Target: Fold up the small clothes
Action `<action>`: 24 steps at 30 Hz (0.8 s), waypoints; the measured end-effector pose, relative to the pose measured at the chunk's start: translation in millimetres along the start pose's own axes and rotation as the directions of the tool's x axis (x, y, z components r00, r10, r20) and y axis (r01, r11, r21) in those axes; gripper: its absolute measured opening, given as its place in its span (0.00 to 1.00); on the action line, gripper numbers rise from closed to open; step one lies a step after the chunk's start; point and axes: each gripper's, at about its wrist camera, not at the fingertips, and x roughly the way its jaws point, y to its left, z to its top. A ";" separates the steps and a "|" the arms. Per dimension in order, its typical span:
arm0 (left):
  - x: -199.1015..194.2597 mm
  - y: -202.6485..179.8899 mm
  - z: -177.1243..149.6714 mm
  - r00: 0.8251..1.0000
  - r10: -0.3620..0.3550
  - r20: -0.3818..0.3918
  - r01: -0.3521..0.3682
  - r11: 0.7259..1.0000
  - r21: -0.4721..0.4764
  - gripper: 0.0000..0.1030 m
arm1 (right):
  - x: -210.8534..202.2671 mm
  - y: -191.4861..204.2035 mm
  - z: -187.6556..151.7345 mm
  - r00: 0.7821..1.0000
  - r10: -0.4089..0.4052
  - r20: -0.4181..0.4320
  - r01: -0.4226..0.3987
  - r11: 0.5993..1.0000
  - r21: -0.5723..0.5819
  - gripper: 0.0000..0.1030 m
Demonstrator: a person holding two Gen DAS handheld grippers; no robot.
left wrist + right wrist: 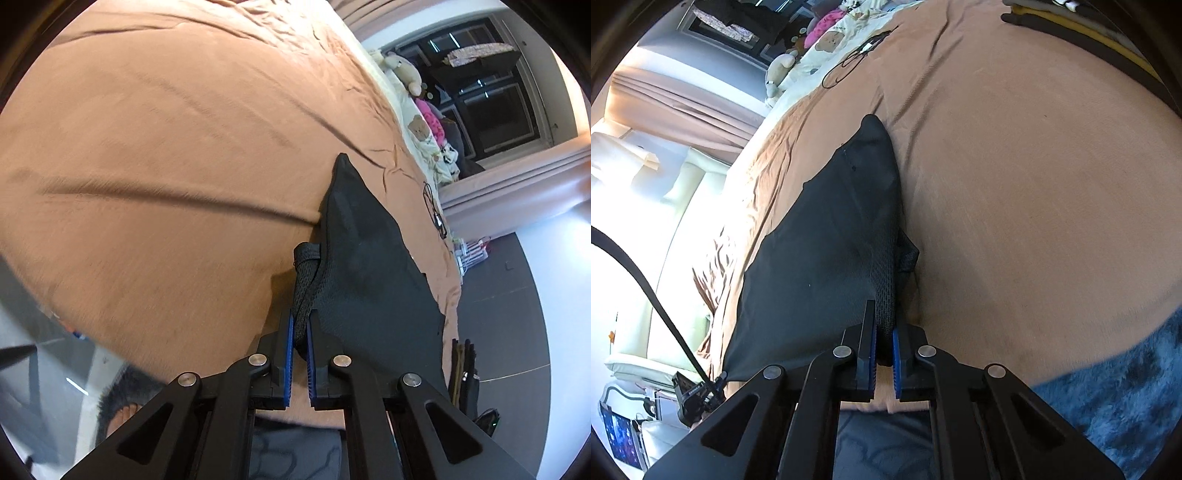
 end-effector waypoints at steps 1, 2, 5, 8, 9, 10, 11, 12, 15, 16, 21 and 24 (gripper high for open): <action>-0.9 2.7 -2.4 1.000 -0.008 -0.004 0.008 1.000 -0.004 0.06 | -1.2 1.4 -0.6 1.000 -0.009 0.005 0.009 1.000 -0.015 0.03; 0.0 5.0 -3.6 1.000 -0.017 -0.013 0.017 1.000 -0.006 0.06 | 0.1 6.8 0.7 1.000 -0.023 0.012 0.023 0.999 -0.038 0.03; 8.2 8.0 -2.0 0.999 -0.024 -0.042 0.022 0.999 -0.033 0.07 | 1.8 12.0 0.0 0.999 -0.040 0.009 0.040 0.997 -0.062 0.05; 13.2 13.3 -3.9 0.998 -0.025 -0.057 0.022 0.998 -0.059 0.17 | -1.1 18.7 -0.3 0.994 -0.107 0.022 0.109 0.992 -0.061 0.12; 13.4 13.6 -4.9 0.998 -0.022 -0.058 0.018 0.998 -0.059 0.29 | -4.6 21.3 -1.2 0.990 -0.138 0.034 0.140 0.988 -0.070 0.20; 12.8 14.3 -6.6 0.998 -0.031 -0.055 0.028 0.998 -0.056 0.31 | -9.0 25.2 -2.5 0.984 -0.169 0.048 0.173 0.982 -0.082 0.33; 12.1 14.1 -7.7 0.998 -0.047 -0.051 0.044 0.998 -0.054 0.37 | -13.3 30.0 -4.5 0.979 -0.191 0.065 0.196 0.976 -0.092 0.41; 11.5 13.0 -8.1 0.997 -0.051 -0.049 0.049 0.998 -0.049 0.41 | -19.6 36.0 -6.4 0.971 -0.220 0.097 0.230 0.967 -0.107 0.58; 11.8 6.2 -8.2 0.998 -0.040 -0.051 0.039 0.999 -0.015 0.53 | -32.4 52.7 -15.0 0.955 -0.253 0.155 0.275 0.951 -0.142 0.71; 11.5 3.8 -8.0 0.998 -0.038 -0.050 0.037 0.999 -0.007 0.57 | -34.6 59.1 -16.8 0.951 -0.262 0.162 0.287 0.946 -0.150 0.72; 4.9 -11.3 -9.8 1.000 0.021 -0.007 -0.021 0.999 0.048 0.99 | -31.9 88.4 -26.8 0.941 -0.296 0.165 0.327 0.921 -0.213 0.74; -0.1 -19.7 -10.8 0.995 0.099 0.023 -0.101 0.990 0.097 1.00 | -26.0 105.9 -36.8 0.944 -0.276 0.181 0.318 0.909 -0.270 0.74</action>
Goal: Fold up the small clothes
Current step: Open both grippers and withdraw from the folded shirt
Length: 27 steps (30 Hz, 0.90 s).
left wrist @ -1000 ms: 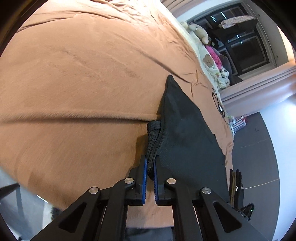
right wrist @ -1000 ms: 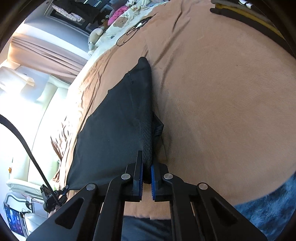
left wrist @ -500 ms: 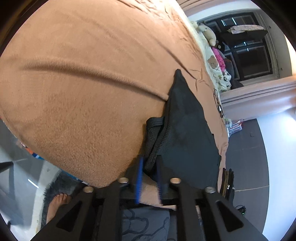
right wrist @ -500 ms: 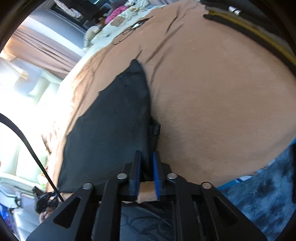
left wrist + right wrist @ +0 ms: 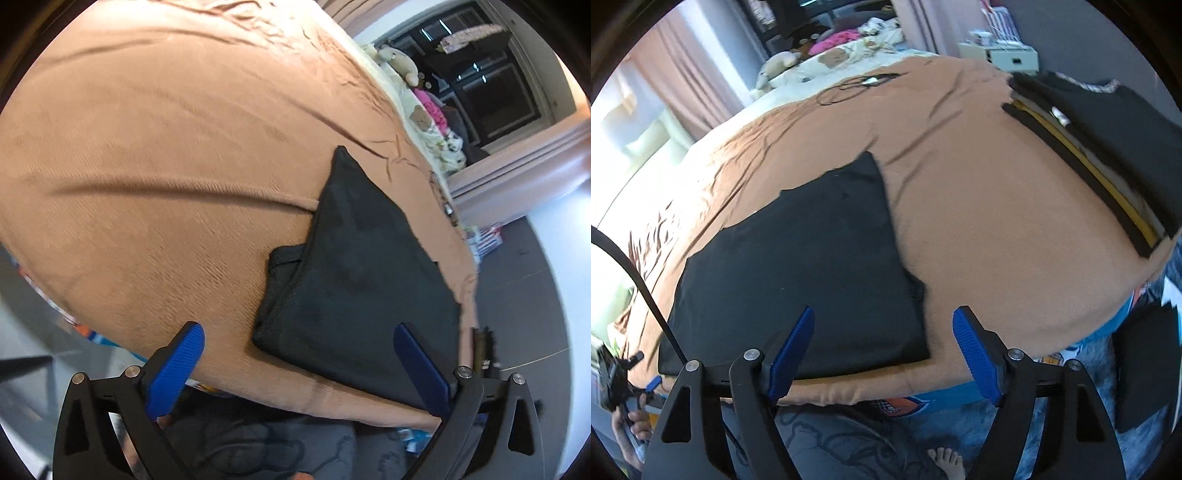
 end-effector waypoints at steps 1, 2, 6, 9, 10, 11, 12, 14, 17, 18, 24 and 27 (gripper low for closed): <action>0.0 -1.0 -0.3 1.000 0.011 -0.001 -0.011 1.000 0.010 1.00 | -3.0 -0.7 -0.3 1.000 0.006 0.004 -0.006 1.000 -0.012 0.74; -0.9 -2.1 -1.1 1.000 0.029 0.000 -0.029 0.999 0.023 1.00 | -2.9 6.3 -0.8 1.000 0.012 0.008 -0.012 1.000 -0.025 0.74; -5.6 -7.1 -5.1 0.996 0.086 0.020 -0.087 0.994 0.066 1.00 | 1.6 24.4 -1.8 0.998 0.057 0.008 -0.057 0.996 -0.069 0.74; -8.6 -9.9 -5.8 0.996 0.081 0.031 -0.084 0.992 0.096 1.00 | 9.4 37.9 -1.9 0.996 0.090 0.001 -0.089 0.990 -0.110 0.74; -10.6 -10.5 -5.8 0.996 0.080 0.041 -0.084 0.991 0.100 1.00 | 10.8 43.7 -2.5 0.995 0.095 -0.002 -0.095 0.988 -0.122 0.74; -12.0 -10.8 -5.6 0.996 0.077 0.046 -0.081 0.991 0.107 1.00 | 13.6 49.6 -2.6 0.995 0.100 -0.006 -0.100 0.986 -0.134 0.74; -13.2 -11.8 -5.6 0.996 0.078 0.051 -0.083 0.990 0.113 1.00 | 15.7 55.7 -3.5 0.994 0.106 -0.010 -0.106 0.983 -0.147 0.74; -14.9 -14.4 -6.3 0.995 0.084 0.060 -0.091 0.986 0.137 1.00 | 19.2 65.8 -5.6 0.992 0.128 -0.015 -0.128 0.978 -0.166 0.74; -14.5 -18.2 -8.0 0.995 0.082 0.057 -0.091 0.981 0.173 1.00 | 33.8 73.8 -1.8 0.991 0.132 -0.021 -0.133 0.973 -0.190 0.74; -14.8 -18.2 -8.6 0.996 0.075 0.054 -0.084 0.980 0.182 1.00 | 37.9 77.1 -2.0 0.990 0.135 -0.027 -0.138 0.970 -0.198 0.74; -12.3 -12.6 -11.1 1.000 0.017 0.023 -0.021 0.983 0.185 1.00 | 61.1 89.5 -2.0 0.989 0.131 -0.064 -0.142 0.962 -0.235 0.74; -9.4 -10.6 -10.7 1.000 0.006 0.026 -0.010 0.985 0.175 0.98 | 70.5 96.5 0.4 0.986 0.140 -0.089 -0.157 0.960 -0.233 0.74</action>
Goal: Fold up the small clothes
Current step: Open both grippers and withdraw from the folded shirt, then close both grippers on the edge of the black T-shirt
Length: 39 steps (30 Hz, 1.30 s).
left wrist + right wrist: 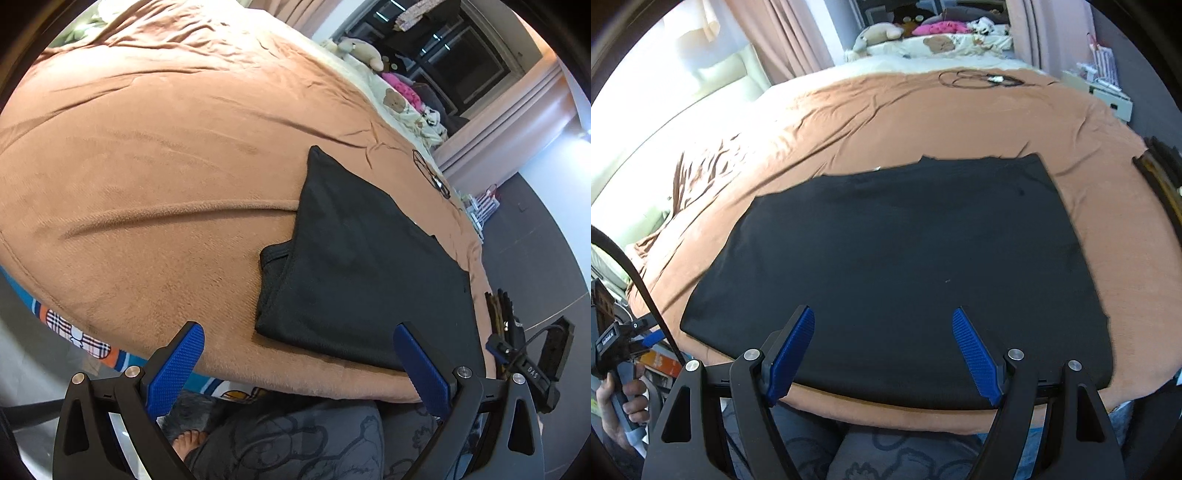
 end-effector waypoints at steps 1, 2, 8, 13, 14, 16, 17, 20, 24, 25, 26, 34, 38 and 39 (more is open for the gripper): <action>0.9 1.4 0.0 1.000 -0.008 0.000 0.008 1.000 -0.006 0.97 | 1.8 1.8 1.6 1.000 -0.003 -0.001 0.003 1.000 -0.008 0.74; 3.0 3.0 0.4 1.000 -0.006 -0.003 0.006 1.000 -0.012 0.95 | 4.5 6.1 2.2 1.000 -0.008 -0.004 0.008 1.000 -0.019 0.74; 14.9 12.6 2.9 0.999 -0.016 -0.034 0.015 0.999 -0.037 0.84 | 23.8 21.4 8.8 0.998 0.018 -0.067 -0.021 0.998 -0.051 0.38; 20.4 20.8 8.3 0.998 -0.050 -0.045 0.047 0.997 -0.064 0.81 | 38.7 35.8 15.4 0.995 0.026 -0.096 -0.034 0.996 -0.086 0.24; 21.0 21.7 10.1 0.997 -0.056 -0.048 0.053 0.996 -0.069 0.81 | 42.7 39.1 16.7 0.994 0.025 -0.103 -0.035 0.995 -0.095 0.23; 23.4 24.0 13.7 0.996 -0.073 -0.056 0.069 0.994 -0.082 0.81 | 50.5 43.5 18.6 0.993 0.021 -0.113 -0.033 0.994 -0.106 0.18; 24.4 24.7 15.2 0.995 -0.081 -0.060 0.076 0.993 -0.086 0.81 | 54.4 44.4 19.4 0.993 0.019 -0.118 -0.032 0.994 -0.106 0.18; 29.0 26.9 20.4 0.992 -0.103 -0.077 0.095 0.990 -0.102 0.79 | 65.3 43.7 21.7 0.990 0.015 -0.142 -0.029 0.995 -0.096 0.15; 32.6 28.0 21.9 0.986 -0.127 -0.106 0.113 0.985 -0.128 0.74 | 75.1 41.3 21.4 0.983 0.014 -0.183 -0.029 0.996 -0.082 0.11; 33.6 27.4 20.5 0.982 -0.142 -0.124 0.124 0.982 -0.139 0.74 | 76.3 41.6 20.9 0.981 0.014 -0.191 -0.029 0.996 -0.080 0.10; 33.9 26.4 17.4 0.977 -0.158 -0.141 0.136 0.979 -0.154 0.73 | 77.6 41.5 19.4 0.980 0.012 -0.199 -0.029 0.996 -0.083 0.10; 38.9 26.6 15.7 0.975 -0.166 -0.149 0.137 0.972 -0.190 0.52 | 74.0 40.1 13.1 0.973 0.035 -0.228 -0.054 0.995 -0.079 0.06; 46.0 26.1 16.9 0.980 -0.137 -0.143 0.107 0.974 -0.198 0.26 | 73.0 39.0 17.4 0.969 0.055 -0.242 -0.076 0.994 -0.076 0.05; 47.1 26.8 16.8 0.981 -0.130 -0.144 0.100 0.974 -0.202 0.15 | 74.5 38.4 20.3 0.969 0.060 -0.241 -0.079 0.994 -0.071 0.04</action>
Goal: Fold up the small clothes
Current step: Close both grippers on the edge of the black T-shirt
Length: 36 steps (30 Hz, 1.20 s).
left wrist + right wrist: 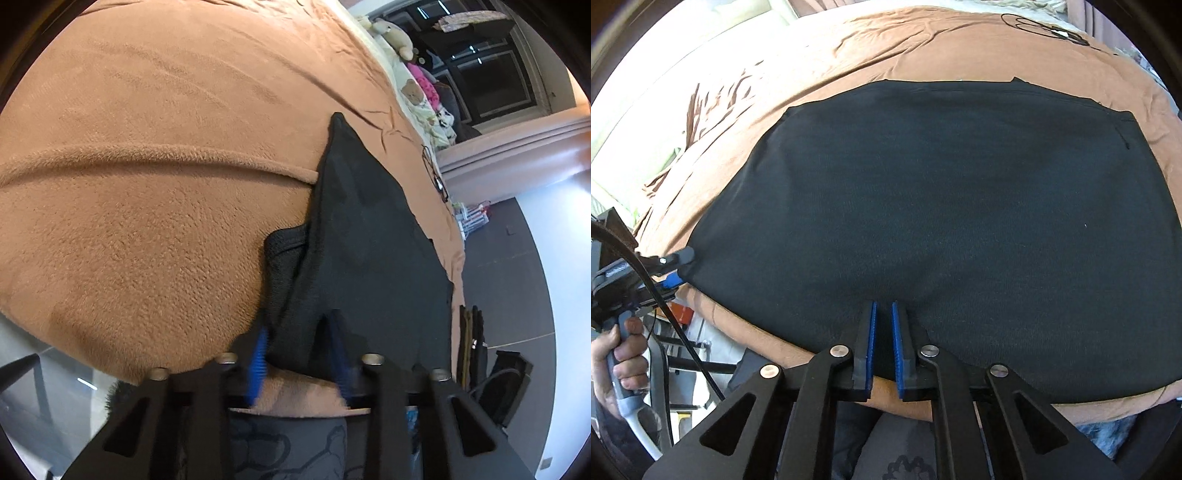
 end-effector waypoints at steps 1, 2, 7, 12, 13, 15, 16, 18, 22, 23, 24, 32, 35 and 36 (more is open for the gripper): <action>0.8 1.7 0.3 1.000 0.007 -0.002 -0.007 1.000 -0.010 0.12 | 0.9 -2.4 2.9 1.000 0.000 0.000 0.000 1.000 0.003 0.04; 1.2 3.7 -0.5 1.000 0.004 -0.001 -0.004 1.000 -0.022 0.10 | 1.4 -4.5 6.1 1.000 -0.005 0.001 0.005 1.000 0.004 0.04; -1.7 5.7 -1.9 1.000 0.004 0.019 -0.004 0.999 -0.037 0.08 | 12.7 -16.5 36.3 1.000 -0.021 0.006 0.021 0.999 0.034 0.04; -3.1 7.7 -3.3 0.999 0.007 0.031 -0.005 0.998 -0.058 0.08 | 25.9 -21.8 64.0 0.998 -0.058 0.007 0.058 0.998 0.033 0.04; -3.4 8.7 -3.6 0.999 0.006 0.033 -0.004 0.998 -0.063 0.08 | 29.0 -21.7 70.0 0.998 -0.067 0.005 0.067 0.997 0.026 0.04; -6.2 12.8 -5.9 0.999 0.003 0.036 0.000 0.997 -0.077 0.08 | 37.9 -18.8 79.5 0.997 -0.083 0.001 0.083 0.996 0.015 0.04; -6.6 13.9 -6.2 0.999 0.001 0.038 0.002 0.996 -0.084 0.08 | 41.8 -20.4 85.5 0.996 -0.090 -0.001 0.090 0.996 0.013 0.04; -8.0 15.6 -7.1 0.999 0.002 0.043 0.002 0.995 -0.097 0.08 | 48.4 -20.5 96.2 0.995 -0.103 -0.003 0.103 0.995 0.009 0.04; -8.4 15.8 -8.4 0.999 0.011 0.052 -0.005 0.993 -0.116 0.08 | 59.7 -23.3 118.4 0.992 -0.129 -0.009 0.129 0.992 0.005 0.04; -8.9 16.3 -8.8 0.998 0.013 0.055 -0.006 0.993 -0.121 0.08 | 62.8 -23.8 124.2 0.991 -0.137 -0.009 0.137 0.991 0.003 0.04; -8.6 16.3 -8.8 0.998 0.014 0.057 -0.006 0.992 -0.126 0.08 | 65.9 -24.7 129.8 0.989 -0.147 -0.009 0.147 0.989 0.001 0.04; -7.0 16.1 -10.9 0.997 0.021 0.078 -0.006 0.983 -0.184 0.08 | 85.4 -26.3 164.5 0.985 -0.171 -0.007 0.171 0.985 -0.013 0.04; -7.7 17.2 -12.8 0.996 0.021 0.087 -0.003 0.979 -0.204 0.08 | 93.8 -27.9 175.0 0.984 -0.177 -0.011 0.177 0.984 -0.006 0.04; -7.7 17.6 -13.4 0.996 0.020 0.088 -0.001 0.978 -0.208 0.08 | 97.0 -29.3 178.0 0.984 -0.179 -0.013 0.179 0.984 -0.005 0.04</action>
